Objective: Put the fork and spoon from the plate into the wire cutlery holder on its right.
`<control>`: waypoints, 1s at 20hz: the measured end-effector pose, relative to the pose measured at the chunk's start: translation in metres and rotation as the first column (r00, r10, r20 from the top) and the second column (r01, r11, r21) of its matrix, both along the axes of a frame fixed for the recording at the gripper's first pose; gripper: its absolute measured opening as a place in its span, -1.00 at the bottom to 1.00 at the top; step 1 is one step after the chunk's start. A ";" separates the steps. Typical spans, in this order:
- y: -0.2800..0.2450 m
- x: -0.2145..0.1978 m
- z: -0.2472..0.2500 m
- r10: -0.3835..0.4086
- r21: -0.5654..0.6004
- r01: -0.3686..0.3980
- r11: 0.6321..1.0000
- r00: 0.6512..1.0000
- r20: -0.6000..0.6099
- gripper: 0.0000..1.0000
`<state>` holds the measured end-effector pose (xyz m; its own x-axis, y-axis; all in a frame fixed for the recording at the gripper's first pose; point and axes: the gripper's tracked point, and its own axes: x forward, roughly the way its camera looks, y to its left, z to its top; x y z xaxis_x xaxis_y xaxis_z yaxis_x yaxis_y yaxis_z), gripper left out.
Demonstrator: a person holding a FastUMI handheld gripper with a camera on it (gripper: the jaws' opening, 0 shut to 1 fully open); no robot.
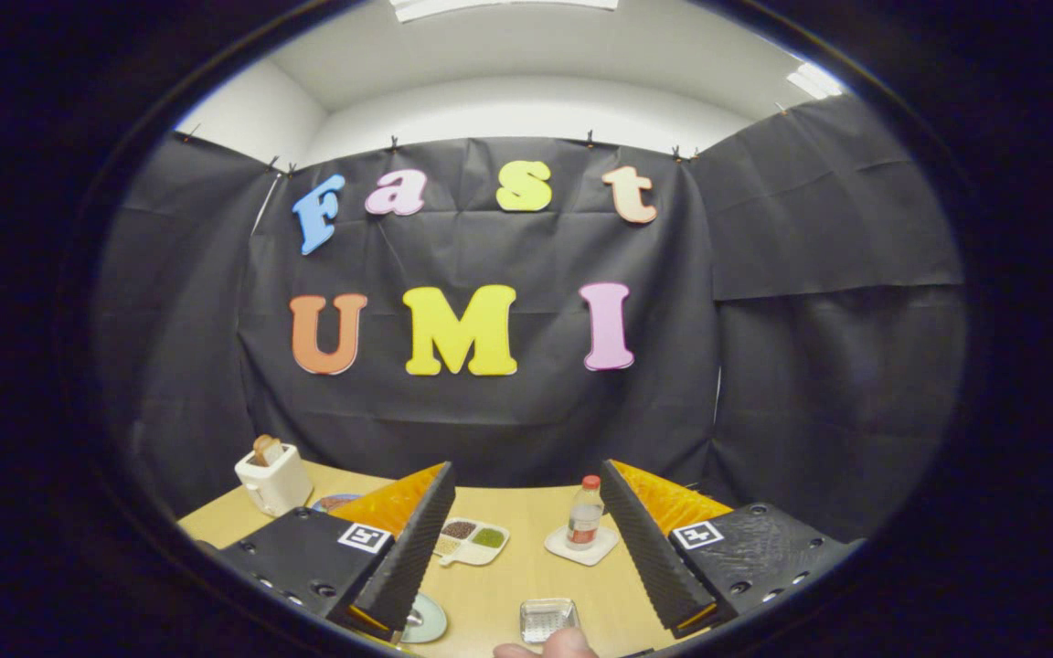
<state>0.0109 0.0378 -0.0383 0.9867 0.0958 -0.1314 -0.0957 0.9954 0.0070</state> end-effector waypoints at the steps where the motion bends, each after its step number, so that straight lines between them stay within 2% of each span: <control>1: 0.011 0.000 -0.011 0.022 -0.004 -0.022 1.000 0.999 -0.029 0.91; 3: 0.032 -0.003 -0.040 0.059 -0.013 -0.061 0.998 0.992 -0.115 0.91; 5: 0.053 -0.011 -0.079 0.091 -0.012 -0.096 0.995 0.968 -0.233 0.92; 8: 0.082 -0.028 -0.143 0.105 0.000 -0.117 0.993 0.896 -0.431 0.92; 13: 0.114 -0.063 -0.236 0.093 -0.036 -0.163 0.986 0.717 -0.691 0.92; 17: 0.125 -0.097 -0.280 0.071 -0.024 -0.157 0.987 0.571 -0.818 0.93; 20: 0.127 -0.117 -0.313 0.047 -0.032 -0.158 0.987 0.474 -0.879 0.92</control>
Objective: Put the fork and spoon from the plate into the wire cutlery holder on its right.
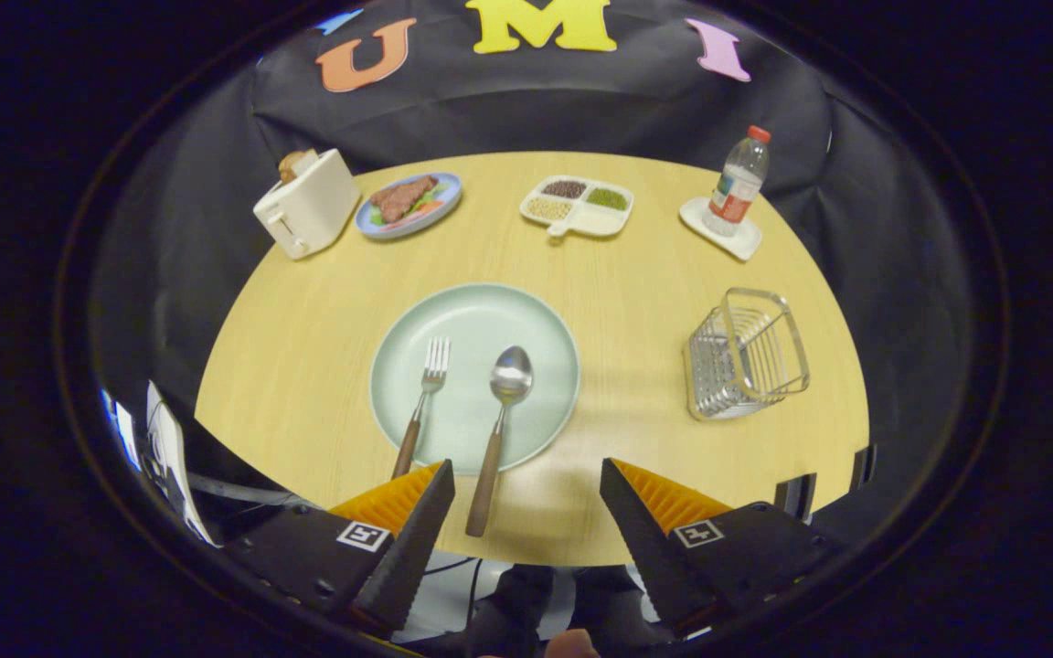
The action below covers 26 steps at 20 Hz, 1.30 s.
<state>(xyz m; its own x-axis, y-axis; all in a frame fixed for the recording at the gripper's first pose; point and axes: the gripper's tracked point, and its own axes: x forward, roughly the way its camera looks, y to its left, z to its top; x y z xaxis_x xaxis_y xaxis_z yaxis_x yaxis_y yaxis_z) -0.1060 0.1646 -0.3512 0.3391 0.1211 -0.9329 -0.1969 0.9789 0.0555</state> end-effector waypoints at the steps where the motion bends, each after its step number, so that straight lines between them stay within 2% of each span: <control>1: 0.001 -0.004 -0.009 -0.008 -0.006 0.008 1.000 0.999 -0.035 0.93; 4: 0.009 -0.015 -0.031 -0.030 -0.005 0.030 1.000 0.991 -0.127 0.90; 6: 0.012 -0.022 -0.044 -0.046 -0.006 0.046 0.999 0.983 -0.178 0.72; 8: 0.017 -0.030 -0.058 -0.054 0.001 0.056 0.998 0.971 -0.232 0.67; 9: 0.018 -0.032 -0.062 -0.059 0.002 0.061 0.998 0.967 -0.247 0.49; 10: 0.018 -0.033 -0.066 -0.064 -0.002 0.065 0.998 0.965 -0.253 0.44; 12: 0.017 -0.035 -0.072 -0.073 -0.014 0.072 0.997 0.961 -0.266 0.06; 13: 0.016 -0.035 -0.072 -0.083 -0.018 0.081 0.997 0.959 -0.271 -0.23; 14: 0.015 -0.034 -0.072 -0.092 -0.017 0.090 0.996 0.958 -0.273 -0.41; 15: 0.016 -0.034 -0.071 -0.090 -0.009 0.091 0.996 0.956 -0.280 -0.71; 16: 0.017 -0.034 -0.067 -0.084 0.003 0.089 0.996 0.956 -0.282 -0.72; 18: 0.014 -0.028 -0.061 -0.082 0.000 0.085 0.996 0.959 -0.270 -0.85; 19: 0.014 -0.027 -0.059 -0.077 0.005 0.082 0.997 0.960 -0.270 -0.99; 26: 0.000 -0.015 -0.017 -0.045 0.063 0.062 0.996 0.967 -0.250 -0.99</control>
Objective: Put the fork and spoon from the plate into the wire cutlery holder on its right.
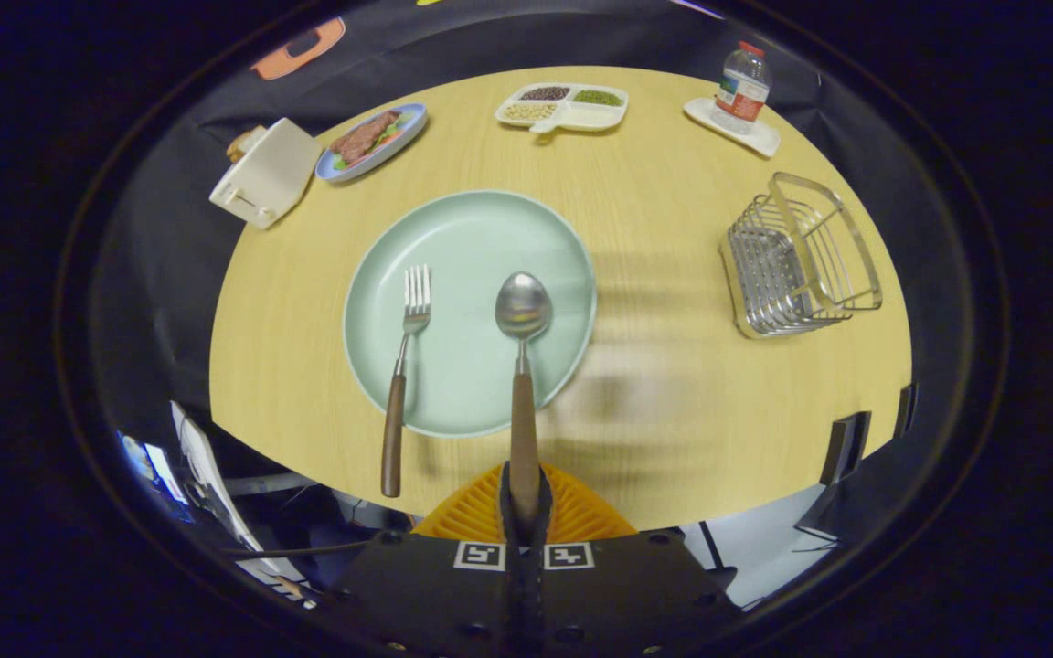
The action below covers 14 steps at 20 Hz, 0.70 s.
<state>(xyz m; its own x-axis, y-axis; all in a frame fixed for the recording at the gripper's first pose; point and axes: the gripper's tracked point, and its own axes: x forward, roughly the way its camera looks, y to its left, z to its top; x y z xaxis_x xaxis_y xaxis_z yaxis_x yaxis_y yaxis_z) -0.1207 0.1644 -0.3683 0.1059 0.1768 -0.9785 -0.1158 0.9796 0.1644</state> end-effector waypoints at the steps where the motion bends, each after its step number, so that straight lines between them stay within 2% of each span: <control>1: -0.001 0.001 0.007 0.005 0.009 -0.005 1.000 1.000 0.004 -0.99; 7: -0.015 0.007 0.060 0.029 0.079 -0.030 0.996 0.999 0.015 -0.99; 11: -0.049 0.021 0.113 -0.009 0.116 0.001 0.993 0.998 0.064 -0.99; 14: -0.090 0.036 0.146 -0.033 0.100 0.023 0.995 0.994 0.102 -0.99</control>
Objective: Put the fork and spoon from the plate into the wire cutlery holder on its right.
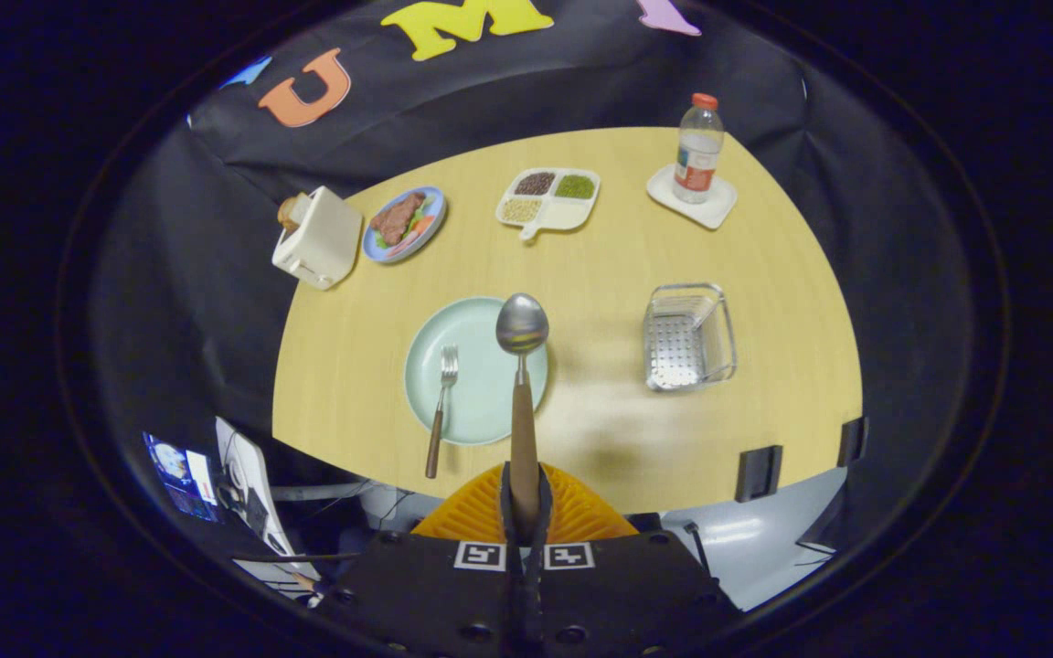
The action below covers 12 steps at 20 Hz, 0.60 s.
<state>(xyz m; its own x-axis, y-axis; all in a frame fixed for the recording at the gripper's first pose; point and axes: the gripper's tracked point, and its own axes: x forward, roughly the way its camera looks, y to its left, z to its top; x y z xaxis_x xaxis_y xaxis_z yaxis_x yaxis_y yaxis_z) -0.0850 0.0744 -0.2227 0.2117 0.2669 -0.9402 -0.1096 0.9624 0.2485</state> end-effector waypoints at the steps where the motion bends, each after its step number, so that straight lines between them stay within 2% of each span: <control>1: -0.014 0.001 0.007 -0.012 -0.007 0.012 1.000 1.000 0.002 -0.99; 6: -0.075 0.007 0.011 -0.061 -0.064 0.060 0.996 0.998 -0.025 -0.99; 12: -0.097 0.008 -0.026 -0.132 -0.068 0.123 0.990 0.979 -0.155 -0.99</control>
<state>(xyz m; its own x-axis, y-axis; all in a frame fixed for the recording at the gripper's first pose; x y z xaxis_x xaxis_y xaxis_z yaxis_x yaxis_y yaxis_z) -0.0767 -0.0225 -0.2487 0.0870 0.1920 -0.9775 0.0511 0.9791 0.1969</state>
